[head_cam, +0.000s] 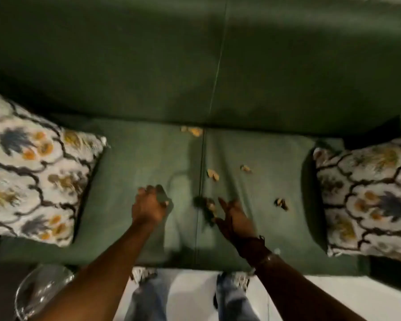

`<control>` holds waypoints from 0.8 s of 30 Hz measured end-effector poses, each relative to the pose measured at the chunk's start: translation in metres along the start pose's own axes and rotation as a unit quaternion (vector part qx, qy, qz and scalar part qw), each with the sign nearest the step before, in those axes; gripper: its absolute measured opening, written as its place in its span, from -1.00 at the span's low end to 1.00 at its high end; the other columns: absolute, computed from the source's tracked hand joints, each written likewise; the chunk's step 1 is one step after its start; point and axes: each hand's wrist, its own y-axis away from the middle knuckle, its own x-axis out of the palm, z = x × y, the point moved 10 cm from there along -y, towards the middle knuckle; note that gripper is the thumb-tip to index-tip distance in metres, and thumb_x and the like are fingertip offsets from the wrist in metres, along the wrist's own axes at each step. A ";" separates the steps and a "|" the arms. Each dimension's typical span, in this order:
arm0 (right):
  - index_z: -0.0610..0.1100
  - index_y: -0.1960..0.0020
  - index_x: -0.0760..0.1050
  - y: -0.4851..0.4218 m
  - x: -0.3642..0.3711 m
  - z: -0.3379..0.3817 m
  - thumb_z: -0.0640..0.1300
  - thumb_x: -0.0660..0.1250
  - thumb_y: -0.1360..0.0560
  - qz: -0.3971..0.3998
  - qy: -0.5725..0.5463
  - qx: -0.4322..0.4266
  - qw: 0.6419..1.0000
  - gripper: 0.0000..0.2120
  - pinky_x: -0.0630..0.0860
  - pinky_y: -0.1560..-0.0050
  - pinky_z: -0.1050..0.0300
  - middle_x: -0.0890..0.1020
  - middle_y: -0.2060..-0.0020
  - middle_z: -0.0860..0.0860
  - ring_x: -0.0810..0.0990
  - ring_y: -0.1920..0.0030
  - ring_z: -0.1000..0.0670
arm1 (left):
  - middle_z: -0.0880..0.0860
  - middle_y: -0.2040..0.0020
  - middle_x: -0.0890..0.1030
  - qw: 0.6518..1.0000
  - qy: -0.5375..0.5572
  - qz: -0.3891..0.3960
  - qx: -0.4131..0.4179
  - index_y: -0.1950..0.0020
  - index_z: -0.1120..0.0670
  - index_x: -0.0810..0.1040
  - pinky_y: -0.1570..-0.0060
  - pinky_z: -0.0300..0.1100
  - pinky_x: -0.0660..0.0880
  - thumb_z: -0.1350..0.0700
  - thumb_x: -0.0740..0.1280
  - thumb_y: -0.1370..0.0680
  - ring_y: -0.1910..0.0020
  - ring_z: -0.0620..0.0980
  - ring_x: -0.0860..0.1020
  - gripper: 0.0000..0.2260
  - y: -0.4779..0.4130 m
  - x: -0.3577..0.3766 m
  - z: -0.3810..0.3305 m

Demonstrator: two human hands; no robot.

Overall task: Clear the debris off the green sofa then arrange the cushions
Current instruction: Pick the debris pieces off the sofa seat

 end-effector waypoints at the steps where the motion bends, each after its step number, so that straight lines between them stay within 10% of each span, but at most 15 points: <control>1: -0.04 -0.45 0.24 -0.018 0.018 -0.010 0.01 0.26 -0.55 -0.010 -0.010 -0.005 1.000 -0.50 0.46 -0.24 -0.02 0.44 -0.30 -0.21 0.48 -0.24 -0.20 | 0.26 -0.20 0.46 0.999 0.032 -0.002 -0.026 -0.16 0.15 0.50 -0.16 0.10 0.50 0.01 0.44 -0.45 -0.15 0.31 0.53 -0.63 -0.008 0.021 0.016; 7: -0.05 -0.18 0.45 -0.056 0.056 -0.047 -0.22 0.25 -0.51 -0.088 -0.004 0.068 0.994 -0.74 0.62 0.09 -0.06 0.46 -0.16 -0.14 0.60 0.06 -0.26 | 0.27 -0.11 0.51 0.991 0.089 -0.094 -0.044 -0.13 0.15 0.49 -0.02 0.09 0.53 0.15 0.46 -0.43 0.04 0.31 0.56 -0.68 -0.017 0.068 0.047; 12: -0.18 -0.06 0.53 -0.047 0.051 -0.050 0.01 0.37 -0.44 -0.053 0.032 0.047 0.997 -0.69 0.60 0.08 -0.06 0.56 -0.07 -0.17 0.59 0.02 -0.22 | 0.34 0.05 0.61 0.983 0.135 -0.127 -0.013 0.10 0.32 0.61 -0.09 -0.10 0.49 0.40 0.43 -0.38 0.01 0.28 0.60 -0.88 -0.011 0.066 0.032; 16: -0.18 -0.01 0.63 -0.030 -0.001 -0.100 -0.11 0.35 -0.48 -0.150 -0.014 0.083 0.985 -0.82 0.52 0.02 -0.03 0.62 0.00 -0.19 0.55 -0.05 -0.23 | 0.06 0.03 0.50 0.964 0.231 -0.105 0.077 -0.03 0.34 0.57 0.06 -0.54 0.45 0.46 0.33 -0.43 0.10 -0.38 0.56 -0.81 -0.014 0.068 -0.039; 19: -0.11 0.07 0.66 -0.013 -0.048 -0.159 0.01 0.39 -0.46 -0.242 -0.043 0.165 0.955 -0.80 0.47 -0.11 -0.03 0.57 -0.11 -0.13 0.46 -0.14 -0.18 | 0.14 -0.17 0.46 0.966 0.188 -0.084 0.155 -0.23 0.17 0.53 -0.17 -0.18 0.54 0.39 0.36 -0.44 -0.01 0.00 0.61 -0.63 -0.031 0.074 -0.106; 24: -0.08 0.04 0.66 -0.021 -0.077 -0.214 -0.07 0.46 -0.40 -0.244 0.000 0.211 0.947 -0.84 0.31 -0.30 -0.17 0.43 -0.36 -0.11 0.32 -0.33 -0.25 | 0.17 -0.28 0.42 0.973 0.016 -0.015 0.231 -0.33 0.10 0.45 -0.11 -0.17 0.48 0.33 0.35 -0.44 -0.09 0.14 0.56 -0.54 -0.062 0.101 -0.180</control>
